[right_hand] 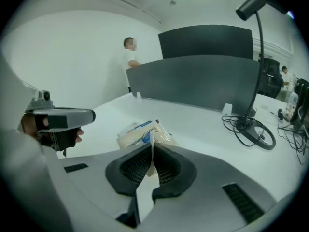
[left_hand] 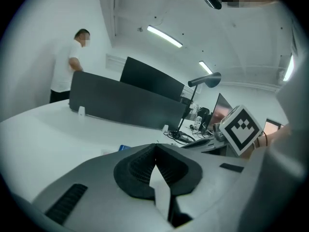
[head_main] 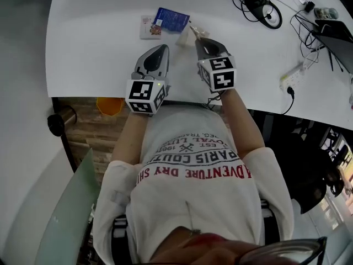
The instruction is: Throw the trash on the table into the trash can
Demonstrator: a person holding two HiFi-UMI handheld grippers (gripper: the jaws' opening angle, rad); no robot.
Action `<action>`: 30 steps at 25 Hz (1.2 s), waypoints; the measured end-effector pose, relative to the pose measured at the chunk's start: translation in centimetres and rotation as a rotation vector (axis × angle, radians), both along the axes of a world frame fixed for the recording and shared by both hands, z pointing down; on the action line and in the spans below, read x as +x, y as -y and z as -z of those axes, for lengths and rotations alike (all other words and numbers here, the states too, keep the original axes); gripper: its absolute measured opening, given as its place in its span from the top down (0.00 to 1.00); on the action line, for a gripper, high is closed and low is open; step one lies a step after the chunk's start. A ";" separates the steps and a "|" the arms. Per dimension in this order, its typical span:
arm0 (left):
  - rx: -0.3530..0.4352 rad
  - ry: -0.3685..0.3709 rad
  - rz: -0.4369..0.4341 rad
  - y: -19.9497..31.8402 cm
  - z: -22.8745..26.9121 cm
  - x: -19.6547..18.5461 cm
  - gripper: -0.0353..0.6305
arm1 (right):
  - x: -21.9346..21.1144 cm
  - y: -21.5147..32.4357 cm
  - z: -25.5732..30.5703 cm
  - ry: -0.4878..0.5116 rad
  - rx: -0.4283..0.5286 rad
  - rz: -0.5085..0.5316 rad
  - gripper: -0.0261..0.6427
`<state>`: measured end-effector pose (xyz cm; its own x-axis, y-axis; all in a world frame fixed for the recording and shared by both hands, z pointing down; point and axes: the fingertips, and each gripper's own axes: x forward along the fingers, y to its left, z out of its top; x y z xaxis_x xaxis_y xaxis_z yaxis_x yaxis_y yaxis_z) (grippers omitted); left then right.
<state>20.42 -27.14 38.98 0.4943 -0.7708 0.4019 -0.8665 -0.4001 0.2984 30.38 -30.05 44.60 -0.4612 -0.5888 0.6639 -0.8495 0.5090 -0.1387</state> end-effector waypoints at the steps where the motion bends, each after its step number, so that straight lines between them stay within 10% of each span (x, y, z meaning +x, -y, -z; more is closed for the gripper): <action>1: 0.006 0.002 0.036 -1.4 0.3 -0.9 0.91 | -1.2 -0.9 0.7 0.009 0.013 0.037 0.91; 19: -0.067 0.005 0.972 -30.6 -1.8 -30.5 0.91 | -37.5 -24.2 0.6 0.065 0.008 0.973 0.91; 30: -0.230 -0.141 1.270 -47.0 -12.5 -42.7 0.91 | -52.1 -40.1 -13.3 -0.074 -0.183 1.247 0.91</action>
<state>-22.26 19.86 51.45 -0.4783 -0.6490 0.5916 -0.5554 0.7454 0.3688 -21.74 10.08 57.87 -0.5940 0.3216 0.7374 0.1847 0.9466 -0.2641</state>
